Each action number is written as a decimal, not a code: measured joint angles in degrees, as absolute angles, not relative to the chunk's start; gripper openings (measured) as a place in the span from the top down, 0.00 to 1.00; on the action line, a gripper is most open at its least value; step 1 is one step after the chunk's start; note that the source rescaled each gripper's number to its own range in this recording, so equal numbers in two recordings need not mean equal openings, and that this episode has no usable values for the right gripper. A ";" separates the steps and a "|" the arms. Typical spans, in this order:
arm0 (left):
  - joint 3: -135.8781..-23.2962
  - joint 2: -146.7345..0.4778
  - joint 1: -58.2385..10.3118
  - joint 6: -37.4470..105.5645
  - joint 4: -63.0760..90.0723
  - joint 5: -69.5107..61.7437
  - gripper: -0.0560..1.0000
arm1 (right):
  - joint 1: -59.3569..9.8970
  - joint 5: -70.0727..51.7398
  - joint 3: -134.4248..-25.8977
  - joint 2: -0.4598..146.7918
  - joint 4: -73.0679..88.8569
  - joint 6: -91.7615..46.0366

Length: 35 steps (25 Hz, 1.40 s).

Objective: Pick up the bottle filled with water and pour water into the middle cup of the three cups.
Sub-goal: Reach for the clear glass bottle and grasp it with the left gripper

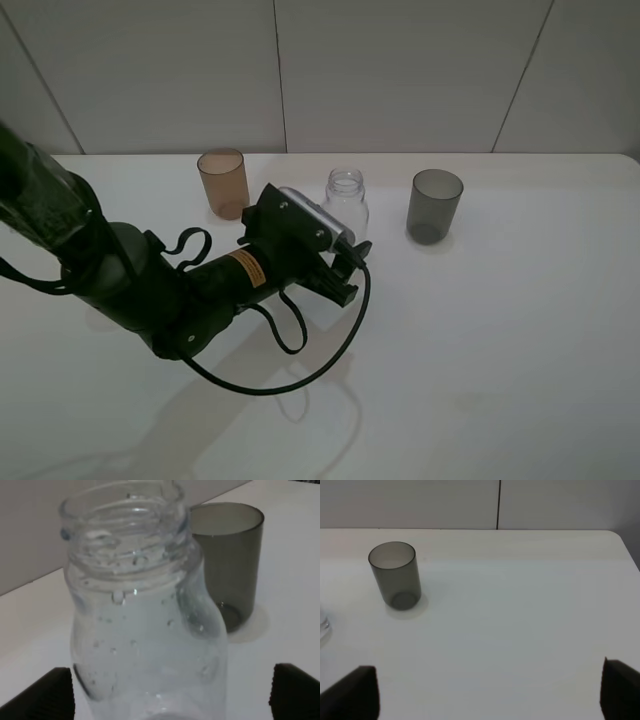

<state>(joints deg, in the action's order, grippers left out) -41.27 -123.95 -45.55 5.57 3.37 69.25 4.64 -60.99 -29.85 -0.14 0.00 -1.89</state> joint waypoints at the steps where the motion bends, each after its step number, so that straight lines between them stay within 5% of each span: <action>1: -41.80 -123.95 -45.19 5.57 3.25 69.25 0.00 | 4.64 -60.99 -29.85 -0.14 0.00 -1.89; 35: -52.99 -134.12 -44.18 5.57 2.15 69.18 0.00 | 4.64 -60.99 -29.85 -0.14 0.00 -1.89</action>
